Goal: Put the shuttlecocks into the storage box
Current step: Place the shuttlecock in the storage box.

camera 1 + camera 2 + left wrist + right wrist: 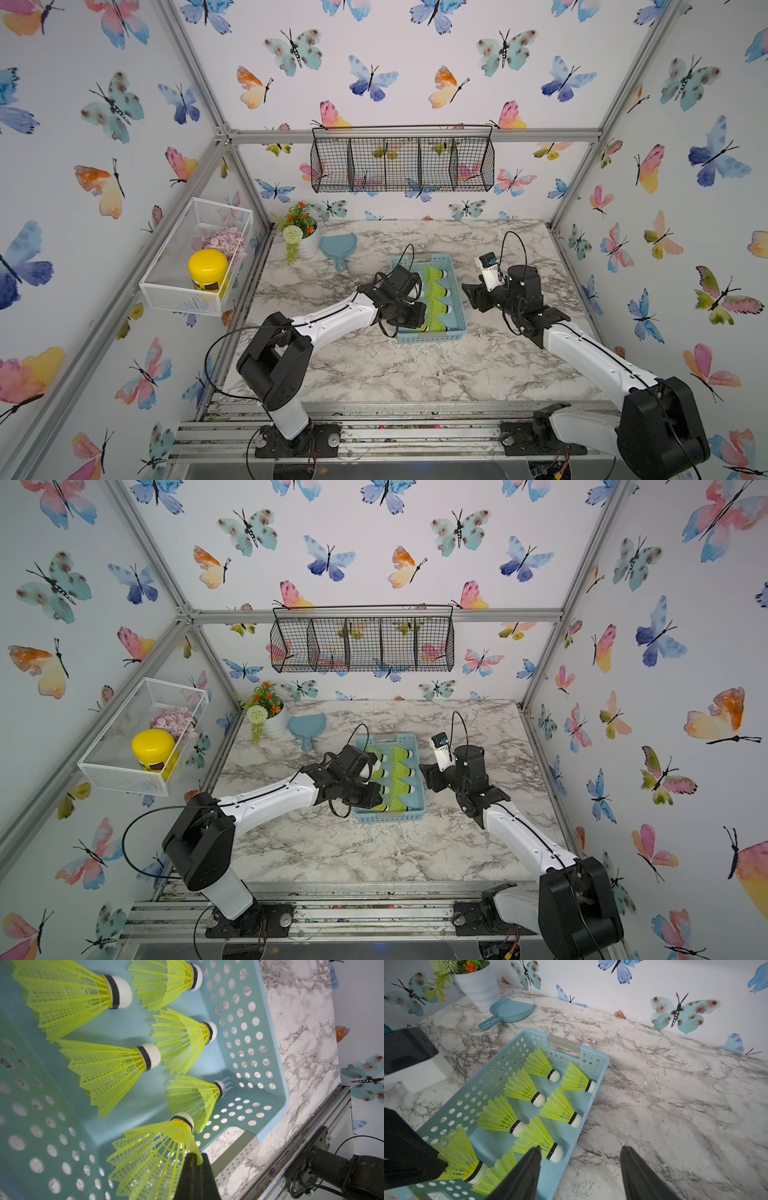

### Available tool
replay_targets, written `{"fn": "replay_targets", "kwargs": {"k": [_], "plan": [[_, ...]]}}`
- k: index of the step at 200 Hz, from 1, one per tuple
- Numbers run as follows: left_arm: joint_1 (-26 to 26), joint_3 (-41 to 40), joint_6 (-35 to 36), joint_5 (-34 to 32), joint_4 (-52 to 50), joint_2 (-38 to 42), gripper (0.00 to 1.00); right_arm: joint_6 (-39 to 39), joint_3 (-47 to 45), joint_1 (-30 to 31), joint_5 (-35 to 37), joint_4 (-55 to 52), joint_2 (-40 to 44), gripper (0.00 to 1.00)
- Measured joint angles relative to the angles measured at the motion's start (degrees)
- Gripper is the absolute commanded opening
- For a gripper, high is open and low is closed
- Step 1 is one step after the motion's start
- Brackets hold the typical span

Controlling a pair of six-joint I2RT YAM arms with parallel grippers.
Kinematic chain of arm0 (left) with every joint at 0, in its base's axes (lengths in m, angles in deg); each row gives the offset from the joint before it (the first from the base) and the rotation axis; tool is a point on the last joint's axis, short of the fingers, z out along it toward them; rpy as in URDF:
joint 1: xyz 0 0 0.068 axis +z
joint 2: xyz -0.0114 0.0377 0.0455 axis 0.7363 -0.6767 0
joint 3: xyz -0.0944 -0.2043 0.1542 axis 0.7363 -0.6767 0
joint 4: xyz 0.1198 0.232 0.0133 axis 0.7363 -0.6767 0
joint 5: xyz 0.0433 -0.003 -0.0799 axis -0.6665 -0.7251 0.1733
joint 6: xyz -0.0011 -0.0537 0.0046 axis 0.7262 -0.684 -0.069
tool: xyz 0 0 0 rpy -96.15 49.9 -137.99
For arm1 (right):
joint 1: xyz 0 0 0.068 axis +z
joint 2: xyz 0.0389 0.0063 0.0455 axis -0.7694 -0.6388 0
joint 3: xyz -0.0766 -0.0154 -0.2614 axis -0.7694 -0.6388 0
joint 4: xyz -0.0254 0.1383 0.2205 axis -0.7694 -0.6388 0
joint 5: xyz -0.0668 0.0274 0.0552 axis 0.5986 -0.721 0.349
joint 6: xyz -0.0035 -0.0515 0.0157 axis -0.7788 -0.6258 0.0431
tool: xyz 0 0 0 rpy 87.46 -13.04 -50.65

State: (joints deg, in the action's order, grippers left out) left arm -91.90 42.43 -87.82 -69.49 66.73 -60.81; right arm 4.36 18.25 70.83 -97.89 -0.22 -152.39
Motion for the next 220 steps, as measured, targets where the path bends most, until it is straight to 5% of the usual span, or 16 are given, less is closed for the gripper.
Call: {"fn": "replay_targets", "kwargs": {"k": [171, 220], "plan": [[0.0, -6.21, -4.72, 1.84, 8.5, 0.02, 0.0, 0.44, -0.02, 0.0, -0.52, 0.15, -0.35, 0.67], [0.0, -7.87, -5.77, 2.27, 10.12, 0.17, 0.27, 0.44, -0.02, 0.0, -1.22, 0.15, -0.94, 0.67]]}}
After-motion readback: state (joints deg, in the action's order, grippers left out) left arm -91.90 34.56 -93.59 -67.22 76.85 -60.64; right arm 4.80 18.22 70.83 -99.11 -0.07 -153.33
